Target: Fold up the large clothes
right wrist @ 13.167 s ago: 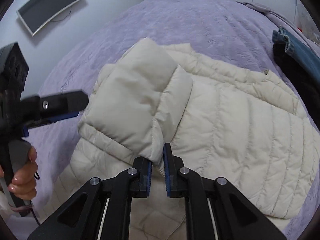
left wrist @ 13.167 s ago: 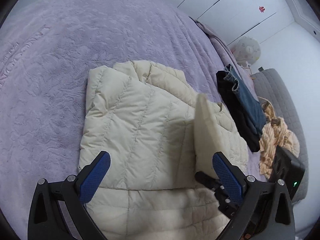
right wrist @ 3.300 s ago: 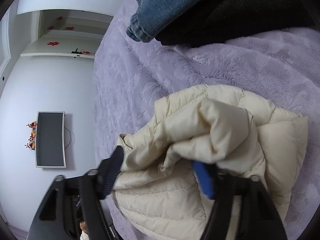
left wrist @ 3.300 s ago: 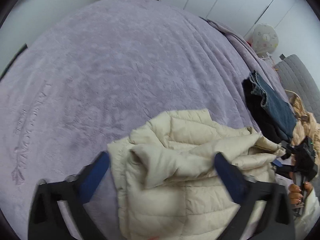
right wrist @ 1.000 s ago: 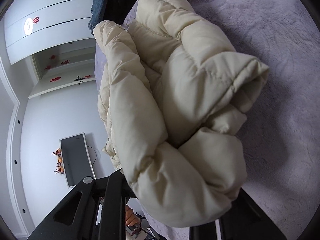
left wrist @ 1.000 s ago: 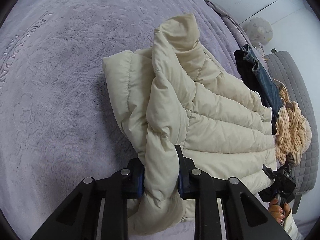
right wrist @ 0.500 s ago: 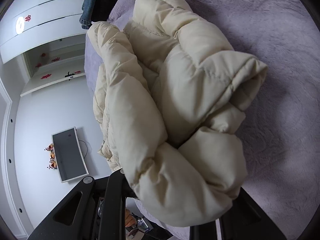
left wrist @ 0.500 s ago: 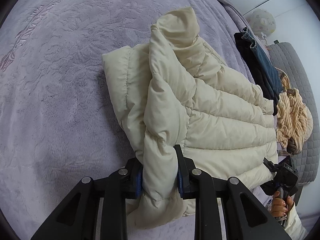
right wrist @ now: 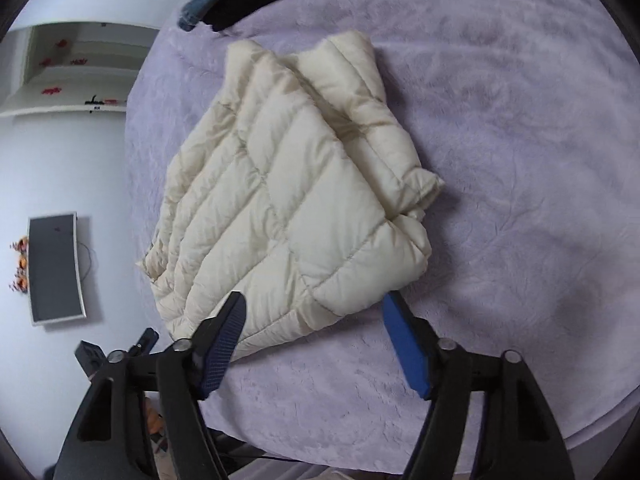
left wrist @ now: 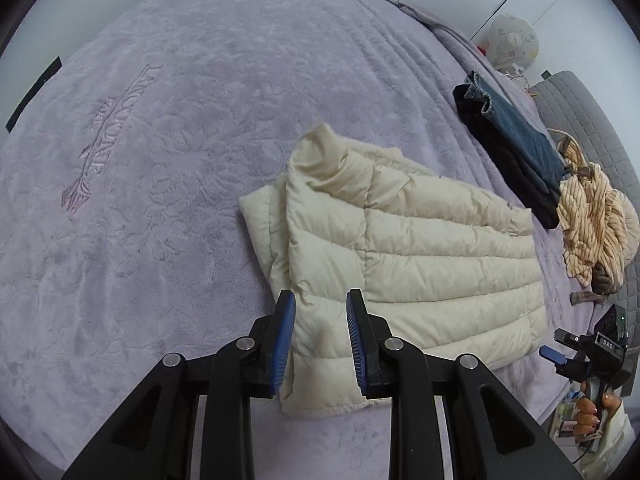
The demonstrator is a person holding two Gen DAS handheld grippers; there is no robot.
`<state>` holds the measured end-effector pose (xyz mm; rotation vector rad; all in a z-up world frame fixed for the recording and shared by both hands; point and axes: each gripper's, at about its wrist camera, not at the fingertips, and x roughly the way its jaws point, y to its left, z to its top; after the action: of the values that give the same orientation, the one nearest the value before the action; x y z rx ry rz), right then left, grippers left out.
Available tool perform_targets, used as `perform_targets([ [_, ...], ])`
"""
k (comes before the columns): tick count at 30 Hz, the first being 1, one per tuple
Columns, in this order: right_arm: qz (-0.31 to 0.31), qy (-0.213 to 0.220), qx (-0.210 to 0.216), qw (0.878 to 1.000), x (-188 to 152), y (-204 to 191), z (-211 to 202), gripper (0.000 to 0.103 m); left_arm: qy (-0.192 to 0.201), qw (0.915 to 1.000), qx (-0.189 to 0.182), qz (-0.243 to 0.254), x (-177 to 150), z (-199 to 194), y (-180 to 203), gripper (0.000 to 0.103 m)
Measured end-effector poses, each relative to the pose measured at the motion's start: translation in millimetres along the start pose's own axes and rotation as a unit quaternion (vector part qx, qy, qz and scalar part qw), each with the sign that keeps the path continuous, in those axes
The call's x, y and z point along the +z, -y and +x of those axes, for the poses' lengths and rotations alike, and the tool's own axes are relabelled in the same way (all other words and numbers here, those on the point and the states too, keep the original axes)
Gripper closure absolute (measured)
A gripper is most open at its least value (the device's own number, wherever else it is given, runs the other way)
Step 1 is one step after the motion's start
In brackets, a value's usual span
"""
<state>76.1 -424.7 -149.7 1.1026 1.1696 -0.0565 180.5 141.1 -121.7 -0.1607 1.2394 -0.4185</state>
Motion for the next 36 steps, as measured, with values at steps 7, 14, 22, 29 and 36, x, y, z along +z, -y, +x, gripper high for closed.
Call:
perform_targets([
  [7, -0.188, -0.007, -0.004, 0.982, 40, -100, 31, 0.080, -0.001, 0.9991, -0.016, 0.040, 27, 33, 39, 0.076],
  [14, -0.296, -0.026, -0.057, 0.953, 69, -132, 89, 0.080, 0.005, 0.9995, 0.020, 0.025, 55, 88, 43, 0.076],
  [22, -0.194, 0.012, -0.078, 0.978, 109, -29, 99, 0.091, -0.001, 0.9996, 0.008, -0.026, 66, 144, 3, 0.076],
  [29, -0.146, 0.004, -0.032, 0.989, 120, 10, 121, 0.103, -0.003, 0.9998, -0.003, -0.017, 65, 172, 3, 0.076],
  [36, -0.146, 0.007, -0.017, 0.989, 122, 19, 129, 0.103, 0.002, 0.9995, -0.024, -0.022, 61, 175, -5, 0.076],
])
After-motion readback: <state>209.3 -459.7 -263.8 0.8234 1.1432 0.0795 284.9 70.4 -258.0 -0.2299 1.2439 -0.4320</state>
